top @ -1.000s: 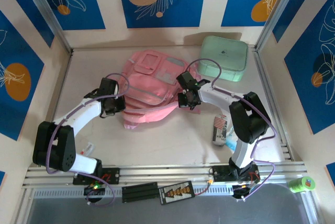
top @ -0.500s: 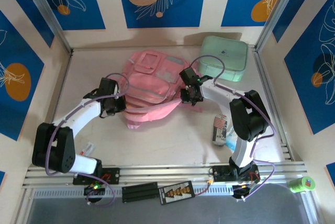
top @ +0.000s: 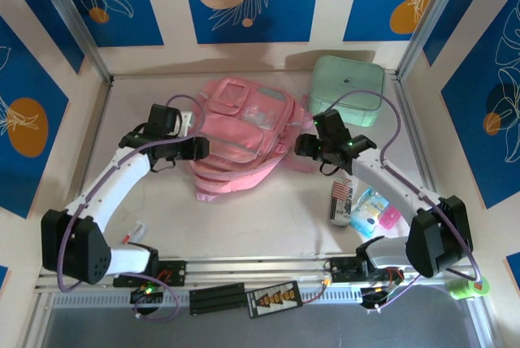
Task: Pack books, pencil case, and school supplies into a backpack
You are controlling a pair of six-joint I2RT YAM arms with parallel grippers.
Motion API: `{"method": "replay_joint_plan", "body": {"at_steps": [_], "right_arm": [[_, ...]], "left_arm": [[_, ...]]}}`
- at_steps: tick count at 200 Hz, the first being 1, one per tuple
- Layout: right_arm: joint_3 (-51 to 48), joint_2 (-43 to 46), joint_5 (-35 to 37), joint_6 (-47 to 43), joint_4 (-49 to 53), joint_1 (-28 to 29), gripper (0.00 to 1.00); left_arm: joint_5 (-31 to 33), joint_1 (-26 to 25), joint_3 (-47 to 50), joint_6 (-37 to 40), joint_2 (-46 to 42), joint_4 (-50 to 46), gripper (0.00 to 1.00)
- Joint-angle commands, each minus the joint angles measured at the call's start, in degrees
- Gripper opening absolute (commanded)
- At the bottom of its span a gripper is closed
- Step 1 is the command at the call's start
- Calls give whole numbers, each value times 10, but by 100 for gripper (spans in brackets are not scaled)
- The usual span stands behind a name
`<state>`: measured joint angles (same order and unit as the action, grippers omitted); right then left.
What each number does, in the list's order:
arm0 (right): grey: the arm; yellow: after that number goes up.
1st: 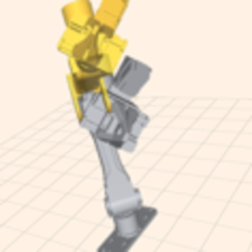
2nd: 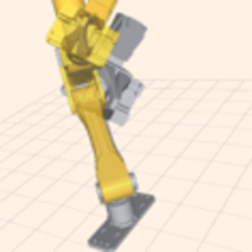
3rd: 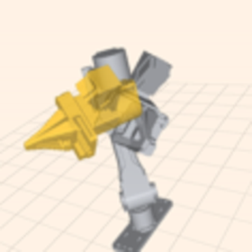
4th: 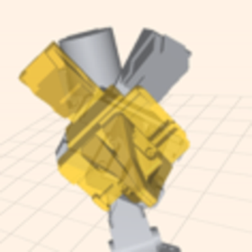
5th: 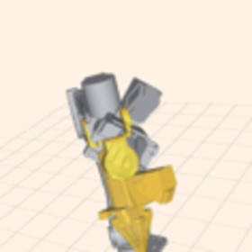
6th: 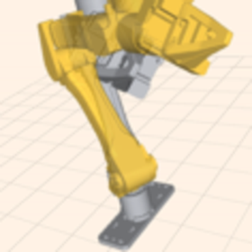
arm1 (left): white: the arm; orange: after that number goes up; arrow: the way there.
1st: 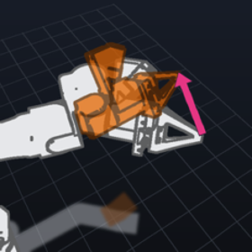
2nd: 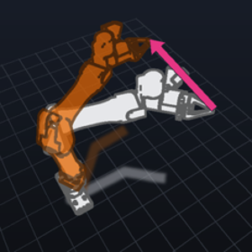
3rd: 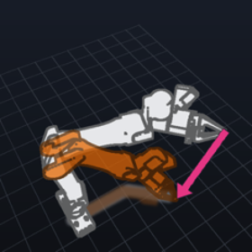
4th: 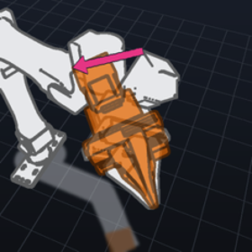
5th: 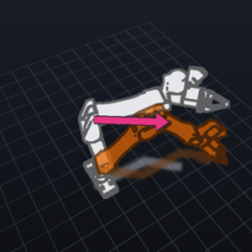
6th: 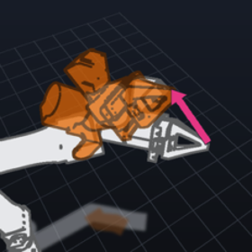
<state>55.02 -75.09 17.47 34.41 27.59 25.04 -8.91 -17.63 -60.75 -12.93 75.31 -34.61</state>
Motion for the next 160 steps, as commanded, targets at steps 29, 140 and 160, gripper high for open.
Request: {"method": "replay_joint_plan", "body": {"at_steps": [29, 140, 160], "right_arm": [[-35, 17, -84, 58, -44, -19, 70], [-79, 42, -98, 103, -74, -37, 90], [-79, 42, -103, 106, -72, -38, 90]], "left_arm": [[61, -112, -79, 184, 52, -20, 87], [171, -213, -137, 450, 194, -25, 80], [165, -213, -144, 464, 217, -29, 80]]}}
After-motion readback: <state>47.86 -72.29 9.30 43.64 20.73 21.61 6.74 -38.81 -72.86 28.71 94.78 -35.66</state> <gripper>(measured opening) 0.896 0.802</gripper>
